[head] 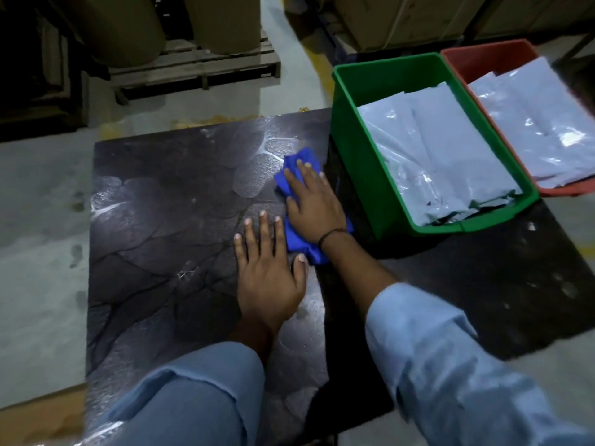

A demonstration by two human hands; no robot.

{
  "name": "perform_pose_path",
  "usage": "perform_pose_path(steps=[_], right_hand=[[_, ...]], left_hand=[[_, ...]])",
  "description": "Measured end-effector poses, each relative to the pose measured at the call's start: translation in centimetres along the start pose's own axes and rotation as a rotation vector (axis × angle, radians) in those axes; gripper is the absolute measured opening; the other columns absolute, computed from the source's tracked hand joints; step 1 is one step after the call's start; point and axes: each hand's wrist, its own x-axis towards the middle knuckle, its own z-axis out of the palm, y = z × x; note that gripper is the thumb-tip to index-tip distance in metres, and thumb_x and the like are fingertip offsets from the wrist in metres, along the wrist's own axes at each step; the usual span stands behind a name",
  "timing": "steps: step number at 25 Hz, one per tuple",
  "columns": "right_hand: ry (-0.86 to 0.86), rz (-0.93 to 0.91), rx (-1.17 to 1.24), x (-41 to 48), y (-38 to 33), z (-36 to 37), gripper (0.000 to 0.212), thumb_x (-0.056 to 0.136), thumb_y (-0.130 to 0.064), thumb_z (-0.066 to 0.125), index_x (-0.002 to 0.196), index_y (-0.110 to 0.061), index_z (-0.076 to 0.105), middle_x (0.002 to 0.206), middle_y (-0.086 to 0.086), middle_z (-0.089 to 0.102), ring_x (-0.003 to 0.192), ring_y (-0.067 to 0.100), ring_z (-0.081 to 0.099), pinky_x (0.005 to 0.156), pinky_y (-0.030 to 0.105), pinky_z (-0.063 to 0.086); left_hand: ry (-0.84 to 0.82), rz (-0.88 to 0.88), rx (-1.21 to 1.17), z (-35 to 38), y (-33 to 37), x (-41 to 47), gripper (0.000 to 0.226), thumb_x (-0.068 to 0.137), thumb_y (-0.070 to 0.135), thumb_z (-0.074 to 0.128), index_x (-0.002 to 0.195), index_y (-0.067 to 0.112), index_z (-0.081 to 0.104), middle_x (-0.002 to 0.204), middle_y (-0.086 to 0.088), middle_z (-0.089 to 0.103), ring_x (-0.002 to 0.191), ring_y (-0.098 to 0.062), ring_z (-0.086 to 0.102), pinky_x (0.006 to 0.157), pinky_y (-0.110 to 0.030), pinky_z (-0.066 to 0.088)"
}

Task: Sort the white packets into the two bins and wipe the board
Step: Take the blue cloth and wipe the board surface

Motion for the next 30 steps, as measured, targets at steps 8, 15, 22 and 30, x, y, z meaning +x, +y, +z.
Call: perform_pose_path(steps=[8, 15, 22, 30], right_hand=[[-0.041, -0.092, -0.012, -25.9, 1.9, -4.4, 0.063, 0.092, -0.022, 0.052, 0.152, -0.017, 0.036, 0.163, 0.006, 0.024, 0.153, 0.022, 0.015, 0.123, 0.046, 0.017], [0.061, 0.289, -0.018, -25.6, 17.3, -9.2, 0.066, 0.083, -0.031, 0.038, 0.147, -0.016, 0.046, 0.158, 0.013, 0.035, 0.147, 0.031, 0.031, 0.115, 0.054, 0.031], [-0.105, -0.312, -0.035, -25.2, 15.9, -8.5, 0.067, 0.081, -0.028, 0.047, 0.148, -0.017, 0.044, 0.159, 0.012, 0.033, 0.148, 0.028, 0.027, 0.123, 0.045, 0.018], [0.021, 0.037, 0.018, -23.3, 18.4, -8.8, 0.069, 0.076, -0.027, 0.043, 0.143, -0.012, 0.050, 0.153, 0.020, 0.041, 0.145, 0.033, 0.032, 0.120, 0.051, 0.024]], left_hand=[[-0.038, 0.071, -0.046, 0.4, 3.9, -5.2, 0.069, 0.098, 0.038, 0.036, 0.158, 0.004, 0.026, 0.167, -0.021, 0.014, 0.154, -0.044, 0.012, 0.125, -0.057, 0.012], [-0.140, 0.104, -0.076, 1.9, 15.9, -8.6, 0.076, 0.096, 0.042, 0.036, 0.157, -0.001, 0.023, 0.167, -0.022, 0.012, 0.155, -0.039, 0.009, 0.126, -0.053, 0.012], [0.044, 0.157, -0.071, 4.3, 17.0, -9.1, 0.070, 0.095, 0.033, 0.044, 0.155, -0.001, 0.032, 0.165, -0.021, 0.021, 0.155, -0.036, 0.015, 0.122, -0.056, 0.022], [0.009, 0.104, -0.022, 4.1, 17.1, -8.8, 0.072, 0.096, 0.041, 0.040, 0.159, 0.008, 0.026, 0.169, -0.012, 0.014, 0.157, -0.031, 0.008, 0.126, -0.051, 0.014]])
